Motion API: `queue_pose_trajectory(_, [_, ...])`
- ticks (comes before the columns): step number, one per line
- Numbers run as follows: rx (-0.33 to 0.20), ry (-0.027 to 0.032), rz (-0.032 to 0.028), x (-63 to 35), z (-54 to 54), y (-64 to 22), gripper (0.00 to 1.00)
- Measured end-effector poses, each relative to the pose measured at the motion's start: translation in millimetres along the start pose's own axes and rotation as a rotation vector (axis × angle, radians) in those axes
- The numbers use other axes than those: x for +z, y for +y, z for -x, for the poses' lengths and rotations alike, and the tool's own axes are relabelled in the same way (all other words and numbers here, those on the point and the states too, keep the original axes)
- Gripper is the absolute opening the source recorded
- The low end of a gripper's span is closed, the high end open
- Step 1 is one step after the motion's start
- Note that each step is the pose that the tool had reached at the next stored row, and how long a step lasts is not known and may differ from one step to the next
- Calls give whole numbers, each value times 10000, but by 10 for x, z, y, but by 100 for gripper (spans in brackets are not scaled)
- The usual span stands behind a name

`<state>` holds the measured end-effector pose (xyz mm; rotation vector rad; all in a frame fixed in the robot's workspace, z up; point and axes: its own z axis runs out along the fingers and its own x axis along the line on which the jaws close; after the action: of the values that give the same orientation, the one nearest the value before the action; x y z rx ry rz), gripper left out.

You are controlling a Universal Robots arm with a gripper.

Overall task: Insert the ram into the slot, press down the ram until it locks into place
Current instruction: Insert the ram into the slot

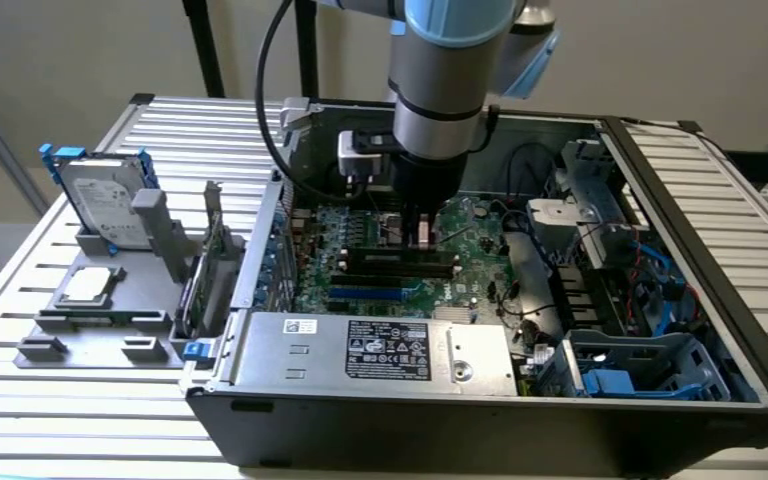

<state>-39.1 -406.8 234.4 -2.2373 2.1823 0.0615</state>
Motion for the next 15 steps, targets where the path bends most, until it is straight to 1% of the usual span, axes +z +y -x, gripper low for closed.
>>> queue_pose_trajectory(8, [93,55,-2,14,-1,5,13])
queue_pose_trajectory(15, [242,56,-8,20,-1,5,13])
